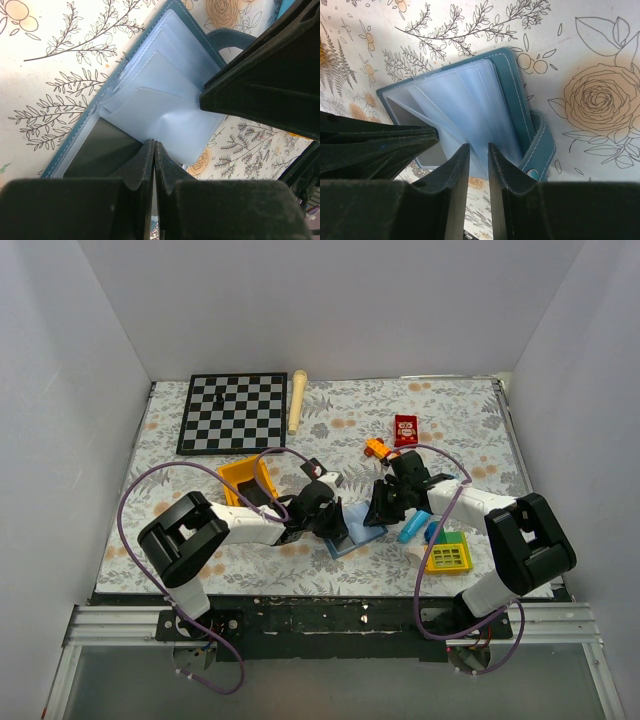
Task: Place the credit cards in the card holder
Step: Turn over the card slot in the card holder.
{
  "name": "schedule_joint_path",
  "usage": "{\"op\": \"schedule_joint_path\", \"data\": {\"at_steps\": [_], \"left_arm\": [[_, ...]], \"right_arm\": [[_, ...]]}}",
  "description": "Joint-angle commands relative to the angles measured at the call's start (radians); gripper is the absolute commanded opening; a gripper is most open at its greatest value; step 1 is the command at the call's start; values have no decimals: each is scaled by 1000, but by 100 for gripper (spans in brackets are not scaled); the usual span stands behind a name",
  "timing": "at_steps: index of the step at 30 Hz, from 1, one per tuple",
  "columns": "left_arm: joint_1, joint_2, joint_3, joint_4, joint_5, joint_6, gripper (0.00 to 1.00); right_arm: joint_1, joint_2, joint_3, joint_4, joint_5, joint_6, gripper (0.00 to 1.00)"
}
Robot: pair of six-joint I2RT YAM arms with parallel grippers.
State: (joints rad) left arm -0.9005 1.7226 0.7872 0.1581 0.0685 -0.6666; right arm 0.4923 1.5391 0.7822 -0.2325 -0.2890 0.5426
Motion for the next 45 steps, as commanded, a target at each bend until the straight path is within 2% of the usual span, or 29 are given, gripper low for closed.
{"op": "schedule_joint_path", "data": {"at_steps": [1, 9, 14, 36, 39, 45], "left_arm": [[-6, 22, -31, -88, -18, 10, 0], [-6, 25, -29, -88, -18, 10, 0], [-6, 22, -28, -89, -18, 13, 0], [-6, 20, -25, -92, -18, 13, 0], [-6, 20, -23, -94, -19, 15, 0], [-6, 19, -26, -95, -22, 13, 0]], "right_arm": [[0, -17, -12, 41, -51, -9, 29], [2, -4, -31, 107, -148, 11, 29], [0, -13, -35, 117, -148, 19, 25], [-21, -62, -47, 128, -148, 36, 25], [-21, -57, -47, 131, -153, 39, 22], [-24, -50, -52, 140, -165, 39, 9]]}}
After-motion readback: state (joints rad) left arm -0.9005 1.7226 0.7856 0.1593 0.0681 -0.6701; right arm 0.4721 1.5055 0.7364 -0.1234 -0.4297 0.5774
